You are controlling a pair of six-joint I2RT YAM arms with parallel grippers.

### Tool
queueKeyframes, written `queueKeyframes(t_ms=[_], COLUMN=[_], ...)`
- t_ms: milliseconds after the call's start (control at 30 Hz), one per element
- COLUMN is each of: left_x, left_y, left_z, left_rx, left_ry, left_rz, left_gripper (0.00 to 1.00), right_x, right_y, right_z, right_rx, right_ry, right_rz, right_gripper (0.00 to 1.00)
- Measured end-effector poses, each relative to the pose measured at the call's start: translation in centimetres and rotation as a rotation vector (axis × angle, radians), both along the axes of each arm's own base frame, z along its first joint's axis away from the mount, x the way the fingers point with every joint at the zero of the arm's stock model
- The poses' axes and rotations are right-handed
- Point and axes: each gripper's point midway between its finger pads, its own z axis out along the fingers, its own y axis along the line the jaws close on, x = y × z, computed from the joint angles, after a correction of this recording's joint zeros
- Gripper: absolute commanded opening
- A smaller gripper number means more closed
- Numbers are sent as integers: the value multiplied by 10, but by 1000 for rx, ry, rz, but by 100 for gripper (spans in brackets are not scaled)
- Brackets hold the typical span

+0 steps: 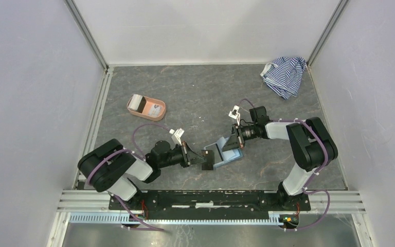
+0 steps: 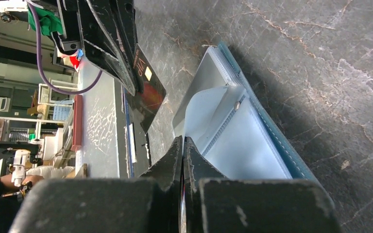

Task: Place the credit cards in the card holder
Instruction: Insert the credit card into the card holder.

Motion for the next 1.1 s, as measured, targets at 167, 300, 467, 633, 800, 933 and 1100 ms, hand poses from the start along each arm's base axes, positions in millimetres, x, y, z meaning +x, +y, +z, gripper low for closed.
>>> queueKeyframes(t_ms=[167,300,467,633,800,933,1100], left_x=[1,1,-2,0,3,3,1], left_y=[-7,-10,-13,-15,-19,-19,-18], left_z=[19,32,37,35,23,5,-15], left_rx=[-75,-109,-126,-135,-130,-113,-79], left_ry=[-65,-100,-117,-127,-117,-75,-11], left_rz=[-23,-35,-46,-49,-51,-47,-46], left_gripper=[2,2,2,2,2,2,2], right_x=[-1,-1,-3,-6,-10,-11,-12], right_y=[1,2,3,4,4,4,3], right_z=[11,26,38,40,41,40,32], right_rx=[24,55,85,94,99,98,84], right_ry=[-21,-65,-91,-87,-82,-82,-72], right_rz=[10,21,36,46,58,62,65], right_gripper=[0,0,0,0,0,0,0])
